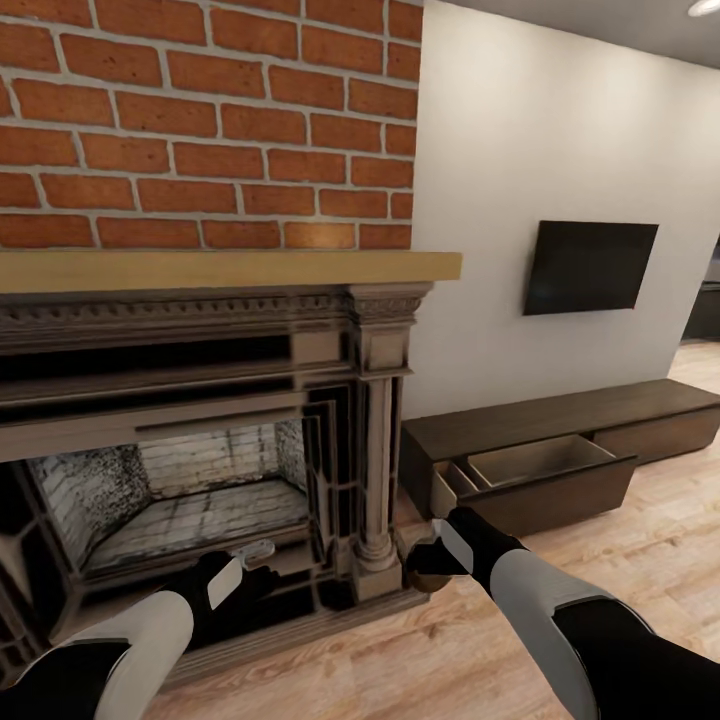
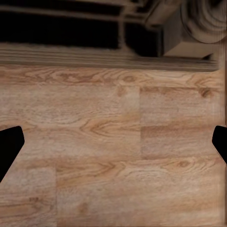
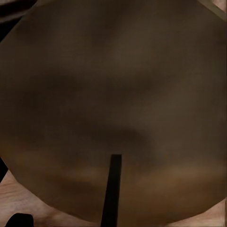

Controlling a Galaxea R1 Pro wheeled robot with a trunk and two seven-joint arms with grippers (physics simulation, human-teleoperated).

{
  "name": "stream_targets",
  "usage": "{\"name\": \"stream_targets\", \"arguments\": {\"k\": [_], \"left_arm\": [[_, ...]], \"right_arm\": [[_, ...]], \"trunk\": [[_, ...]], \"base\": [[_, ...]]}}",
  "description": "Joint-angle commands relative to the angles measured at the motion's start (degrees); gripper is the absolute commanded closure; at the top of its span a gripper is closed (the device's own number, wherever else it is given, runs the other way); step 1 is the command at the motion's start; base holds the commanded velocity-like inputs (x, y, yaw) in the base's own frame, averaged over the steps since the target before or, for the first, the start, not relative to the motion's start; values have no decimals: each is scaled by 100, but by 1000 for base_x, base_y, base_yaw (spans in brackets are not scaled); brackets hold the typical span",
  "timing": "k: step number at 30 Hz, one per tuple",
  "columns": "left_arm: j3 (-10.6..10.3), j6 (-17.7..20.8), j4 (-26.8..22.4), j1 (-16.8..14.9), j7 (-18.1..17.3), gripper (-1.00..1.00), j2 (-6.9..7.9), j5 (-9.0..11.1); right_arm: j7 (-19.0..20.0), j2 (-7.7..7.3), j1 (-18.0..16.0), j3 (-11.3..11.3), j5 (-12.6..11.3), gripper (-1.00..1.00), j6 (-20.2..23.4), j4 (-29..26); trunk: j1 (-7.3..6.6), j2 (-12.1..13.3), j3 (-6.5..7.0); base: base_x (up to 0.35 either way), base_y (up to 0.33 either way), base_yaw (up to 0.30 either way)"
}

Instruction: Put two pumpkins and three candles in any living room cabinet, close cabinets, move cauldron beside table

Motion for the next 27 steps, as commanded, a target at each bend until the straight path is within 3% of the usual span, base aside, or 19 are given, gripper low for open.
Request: {"name": "stream_targets", "arguments": {"k": [1, 9, 27], "left_arm": [[18, 8, -12, -1, 44, -100, -3, 47], [18, -282, 197, -1, 44, -100, -5, 47], [18, -287, 202, -1, 44, -100, -5, 47]], "right_arm": [[-26, -2, -3, 44, -60, 100, 25, -11], [-31, -3, -4, 44, -60, 100, 25, -11], [-34, -3, -3, 44, -60, 100, 25, -11]], "trunk": [[2, -3, -7], [2, -3, -7], [2, -3, -7]], "base": [[236, -216, 0], [236, -223, 0], [237, -251, 0]]}}
